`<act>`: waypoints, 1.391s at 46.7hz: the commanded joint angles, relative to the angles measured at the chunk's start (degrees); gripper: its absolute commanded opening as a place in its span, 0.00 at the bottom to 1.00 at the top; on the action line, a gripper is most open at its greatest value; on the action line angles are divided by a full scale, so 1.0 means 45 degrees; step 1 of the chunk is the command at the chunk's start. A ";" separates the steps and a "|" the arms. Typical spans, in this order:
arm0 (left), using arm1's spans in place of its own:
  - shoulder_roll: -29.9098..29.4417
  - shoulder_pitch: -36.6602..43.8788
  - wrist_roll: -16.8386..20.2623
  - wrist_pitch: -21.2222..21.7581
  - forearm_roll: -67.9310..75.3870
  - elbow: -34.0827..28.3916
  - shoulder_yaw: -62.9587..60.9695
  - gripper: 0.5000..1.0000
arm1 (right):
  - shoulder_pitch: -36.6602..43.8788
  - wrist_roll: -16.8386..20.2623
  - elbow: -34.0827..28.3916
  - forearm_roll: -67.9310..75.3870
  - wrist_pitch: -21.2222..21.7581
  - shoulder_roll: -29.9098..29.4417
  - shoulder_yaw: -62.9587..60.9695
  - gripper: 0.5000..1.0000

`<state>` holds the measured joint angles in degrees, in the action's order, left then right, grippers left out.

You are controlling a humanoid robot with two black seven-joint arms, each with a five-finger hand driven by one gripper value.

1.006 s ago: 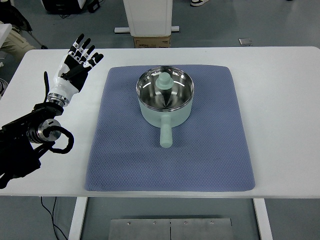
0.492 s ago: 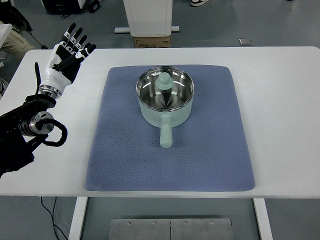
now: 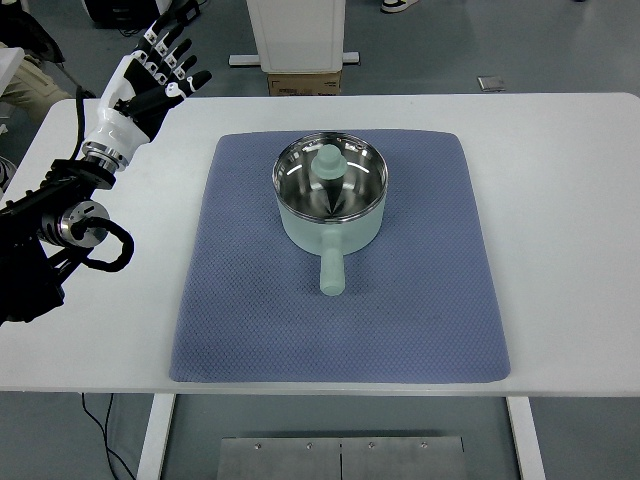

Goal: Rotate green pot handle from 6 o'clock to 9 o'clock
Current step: 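Raise the left hand and swing it over the far side of the pan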

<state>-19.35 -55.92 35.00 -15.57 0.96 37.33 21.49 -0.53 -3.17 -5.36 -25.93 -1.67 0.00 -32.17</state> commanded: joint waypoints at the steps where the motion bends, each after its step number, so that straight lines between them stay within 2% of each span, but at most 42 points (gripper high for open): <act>1: 0.0022 -0.0171 0.0000 0.0002 0.0099 0.0121 0.0009 1.00 | 0.0000 0.0000 0.0000 0.0000 0.0000 0.0000 0.0000 1.00; 17: 0.0002 -0.0776 0.0000 0.0002 0.1133 0.1156 0.0009 1.00 | 0.0000 0.0000 0.0000 0.0000 0.0000 0.0000 0.0000 1.00; 45: -0.1228 -0.1714 0.0000 0.0002 0.5313 0.5198 -0.0011 1.00 | 0.0000 0.0000 0.0000 0.0000 0.0000 0.0000 0.0000 1.00; 65: -0.1326 -0.2300 0.0000 -0.0017 0.6817 0.6722 -0.0108 1.00 | 0.0000 0.0000 0.0000 0.0000 0.0000 0.0000 0.0000 1.00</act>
<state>-25.32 -66.23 35.00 -15.64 29.92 66.22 21.09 -0.53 -3.17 -5.36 -25.93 -1.67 0.00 -32.17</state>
